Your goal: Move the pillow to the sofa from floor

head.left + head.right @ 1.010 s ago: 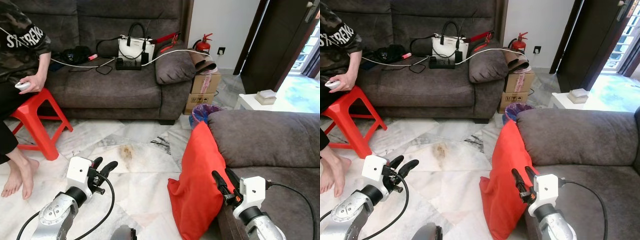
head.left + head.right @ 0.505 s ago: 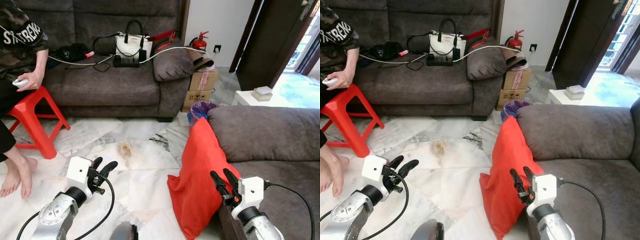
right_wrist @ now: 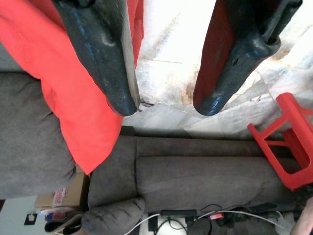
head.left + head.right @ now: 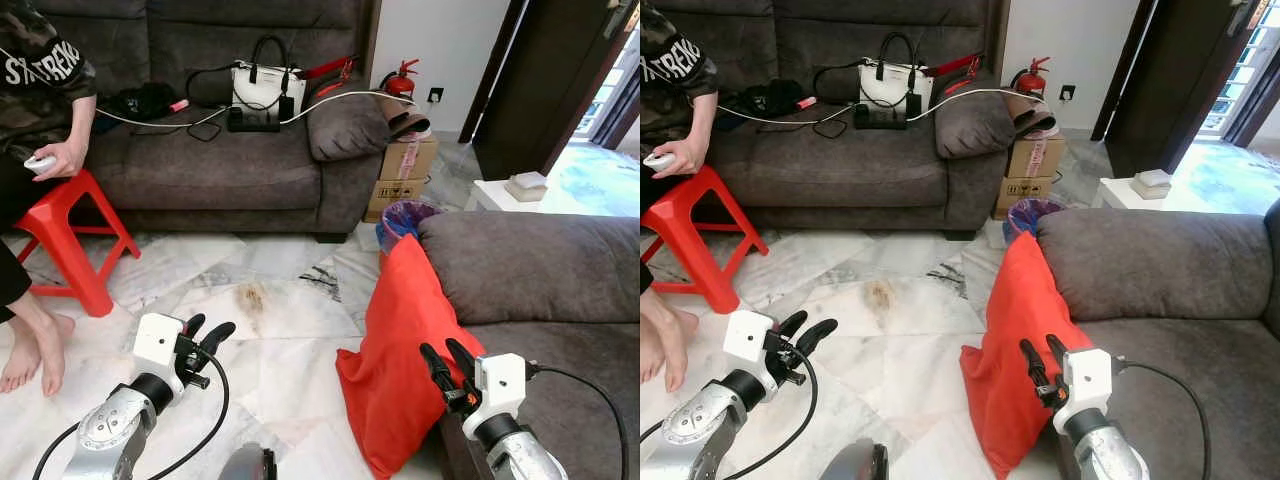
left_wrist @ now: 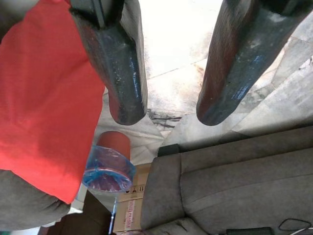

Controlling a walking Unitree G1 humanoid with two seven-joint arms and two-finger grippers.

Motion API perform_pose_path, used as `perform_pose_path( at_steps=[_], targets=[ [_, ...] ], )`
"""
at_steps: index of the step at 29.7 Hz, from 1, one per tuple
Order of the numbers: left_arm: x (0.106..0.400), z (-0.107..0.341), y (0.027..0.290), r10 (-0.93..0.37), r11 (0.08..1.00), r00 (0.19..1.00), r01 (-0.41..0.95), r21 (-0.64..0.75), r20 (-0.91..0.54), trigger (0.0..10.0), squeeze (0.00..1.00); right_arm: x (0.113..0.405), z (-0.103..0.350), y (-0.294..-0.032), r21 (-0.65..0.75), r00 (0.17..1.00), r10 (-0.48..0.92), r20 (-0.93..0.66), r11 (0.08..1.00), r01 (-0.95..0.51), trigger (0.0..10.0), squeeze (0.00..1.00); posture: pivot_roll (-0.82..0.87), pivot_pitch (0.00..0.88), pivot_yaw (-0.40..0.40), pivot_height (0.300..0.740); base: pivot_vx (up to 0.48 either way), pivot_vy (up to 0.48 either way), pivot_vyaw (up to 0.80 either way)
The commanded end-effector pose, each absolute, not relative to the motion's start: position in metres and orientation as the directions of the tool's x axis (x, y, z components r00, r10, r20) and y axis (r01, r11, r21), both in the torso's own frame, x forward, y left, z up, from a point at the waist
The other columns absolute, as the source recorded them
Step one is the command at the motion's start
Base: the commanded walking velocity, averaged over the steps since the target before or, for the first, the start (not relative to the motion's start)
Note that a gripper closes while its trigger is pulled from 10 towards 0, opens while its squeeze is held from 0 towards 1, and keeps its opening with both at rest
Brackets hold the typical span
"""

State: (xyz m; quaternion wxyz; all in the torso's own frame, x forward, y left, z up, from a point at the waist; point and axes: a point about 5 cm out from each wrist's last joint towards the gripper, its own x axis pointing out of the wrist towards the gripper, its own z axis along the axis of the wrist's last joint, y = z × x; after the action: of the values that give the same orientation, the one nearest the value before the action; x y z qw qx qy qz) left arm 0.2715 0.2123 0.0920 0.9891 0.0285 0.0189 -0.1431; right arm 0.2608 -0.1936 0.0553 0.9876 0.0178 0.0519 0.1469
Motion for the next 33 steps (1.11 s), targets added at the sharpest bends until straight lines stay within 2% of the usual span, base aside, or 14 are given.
perform_pose_path(
  at_steps=[1, 33],
  targets=[
    [0.2712, 0.0941, 0.2123, -0.277, 0.958, 0.96, 0.279, 0.062, -0.038, 10.0, 0.0, 0.261, 0.0538, -0.1953, 0.047, 0.95, 0.291, -0.11, 0.957, -0.288, 10.0, 0.0, 0.1, 0.079, -0.018, 0.619, 0.0, 0.0, 0.0],
    [0.2698, 0.093, 0.2086, -0.281, 0.958, 0.959, 0.283, 0.053, -0.037, 10.0, 0.0, 0.2609, 0.0535, -0.1878, 0.035, 0.941, 0.319, -0.111, 0.948, -0.317, 10.0, 0.0, 0.1, 0.084, -0.026, 0.619, 0.0, 0.0, 0.0]
  ],
)
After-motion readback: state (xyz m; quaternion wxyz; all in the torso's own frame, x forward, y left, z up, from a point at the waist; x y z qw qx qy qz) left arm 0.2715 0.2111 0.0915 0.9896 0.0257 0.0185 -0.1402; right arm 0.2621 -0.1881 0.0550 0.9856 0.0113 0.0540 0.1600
